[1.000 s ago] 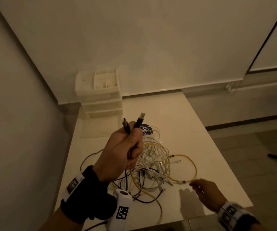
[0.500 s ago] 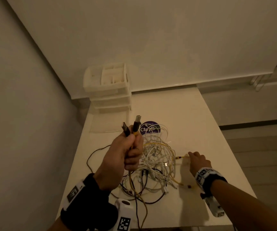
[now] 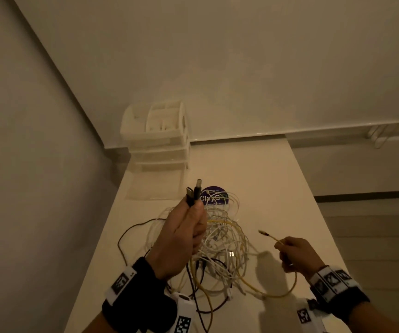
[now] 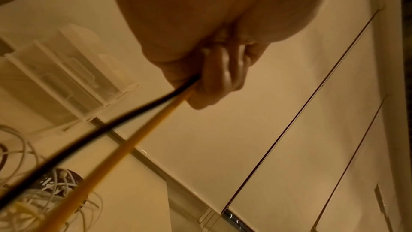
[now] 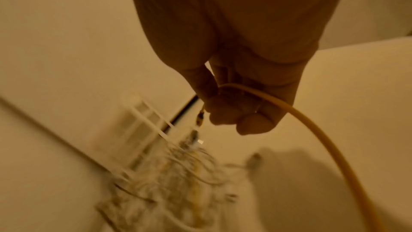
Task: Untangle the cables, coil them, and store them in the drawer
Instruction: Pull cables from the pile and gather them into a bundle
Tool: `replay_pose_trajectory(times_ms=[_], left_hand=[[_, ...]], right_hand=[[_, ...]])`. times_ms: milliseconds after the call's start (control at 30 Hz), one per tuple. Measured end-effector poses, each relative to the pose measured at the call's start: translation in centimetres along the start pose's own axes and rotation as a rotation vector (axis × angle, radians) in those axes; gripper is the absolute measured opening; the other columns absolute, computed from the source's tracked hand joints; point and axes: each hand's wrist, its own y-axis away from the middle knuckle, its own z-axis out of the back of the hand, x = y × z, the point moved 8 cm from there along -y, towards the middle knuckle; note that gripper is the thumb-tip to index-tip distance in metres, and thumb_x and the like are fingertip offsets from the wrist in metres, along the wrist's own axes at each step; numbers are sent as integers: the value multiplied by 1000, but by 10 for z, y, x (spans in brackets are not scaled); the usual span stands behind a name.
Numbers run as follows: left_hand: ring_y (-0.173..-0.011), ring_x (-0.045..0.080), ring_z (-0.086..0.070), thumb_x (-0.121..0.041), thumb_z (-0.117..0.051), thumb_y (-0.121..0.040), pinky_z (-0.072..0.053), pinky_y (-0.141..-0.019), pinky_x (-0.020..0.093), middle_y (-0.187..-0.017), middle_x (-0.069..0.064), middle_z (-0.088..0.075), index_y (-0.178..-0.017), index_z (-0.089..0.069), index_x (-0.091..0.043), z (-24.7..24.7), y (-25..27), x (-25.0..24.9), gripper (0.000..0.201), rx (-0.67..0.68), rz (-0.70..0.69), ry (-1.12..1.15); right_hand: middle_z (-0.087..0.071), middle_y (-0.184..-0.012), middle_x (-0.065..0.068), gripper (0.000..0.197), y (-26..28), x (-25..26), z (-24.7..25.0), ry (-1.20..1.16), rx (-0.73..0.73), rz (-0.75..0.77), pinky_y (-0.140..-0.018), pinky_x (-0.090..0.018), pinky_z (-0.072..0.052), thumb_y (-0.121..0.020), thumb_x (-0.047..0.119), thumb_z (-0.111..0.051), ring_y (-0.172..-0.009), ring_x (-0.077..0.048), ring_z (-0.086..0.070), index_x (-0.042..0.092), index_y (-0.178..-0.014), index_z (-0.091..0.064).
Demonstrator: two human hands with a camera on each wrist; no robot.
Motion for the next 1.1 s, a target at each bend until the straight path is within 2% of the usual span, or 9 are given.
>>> replay_pose_trajectory(times_ms=[100,200,367,533,633,733,867,1000,1100], left_hand=[[-43,8,-18,-33,-41,-100,-19,-39,18,-61,-1,-25,-76,-35,-17,1,-10,9,30,-48,30,54],[-45,9,-18,-36,-46,-93,-18,-39,18,-62,-2,-26,-81,-41,-16,-7,-18,12,24,-27,73,159],[-52,15,-14,-37,-47,-89,-15,-44,24,-64,-2,-27,-91,-48,-15,-18,-18,2,22,0,45,251],[-59,19,-39,-40,-47,-98,-38,-57,37,-67,-4,-44,-94,-52,-21,-3,-13,-3,20,-73,-32,18],[-69,10,-48,-44,-43,-96,-43,-66,32,-74,-11,-52,-90,-58,-30,7,-10,1,22,-112,-97,-44],[-58,3,-42,-40,-37,-100,-40,-58,22,-65,-14,-47,-79,-54,-30,18,-6,-4,29,-138,-171,-73],[-53,17,-43,-43,-30,-97,-38,-49,29,-65,2,-54,-75,-47,-14,47,-7,-30,41,-217,-258,-64],[-44,19,-48,-45,-33,-94,-56,-55,42,-56,2,-45,-75,-43,-13,83,-15,-65,39,-202,-292,172],[-38,8,-25,-49,-36,-92,-29,-39,21,-54,-6,-30,-74,-42,-17,114,-17,-88,37,-238,-344,199]], right_hand=[[-48,-63,-12,26,52,53,3,-362,94,118,-52,-34,-36,-100,10,-44,-51,-22,-40,-7,-102,-63],[-49,-67,-11,26,108,115,-13,-462,189,362,-54,-32,-34,-99,10,-42,-53,-21,-39,1,-105,-66],[-66,-70,-4,25,183,176,-63,-271,154,716,-55,-26,-47,-90,14,-57,-52,-20,-55,24,-104,-75],[-62,-68,16,34,202,190,-90,31,-109,984,-56,-11,-44,-90,10,-62,-52,-8,-58,40,-104,-71],[-65,-72,17,36,200,185,-101,71,-194,992,-57,-11,-46,-88,11,-65,-54,-8,-61,42,-107,-68],[-66,-74,18,34,200,182,-112,113,-229,993,-57,-13,-47,-90,18,-63,-57,-6,-62,44,-112,-64],[-63,-62,12,19,195,162,-130,113,-116,908,-54,-20,-47,-91,37,-53,-53,-7,-59,41,-82,-69],[-53,-59,4,36,165,124,-136,67,27,752,-56,-23,-40,-95,48,-45,-55,-5,-47,24,-75,-62],[-49,-58,6,40,139,106,-130,69,7,703,-58,-22,-37,-88,54,-45,-55,-5,-43,20,-70,-59]])
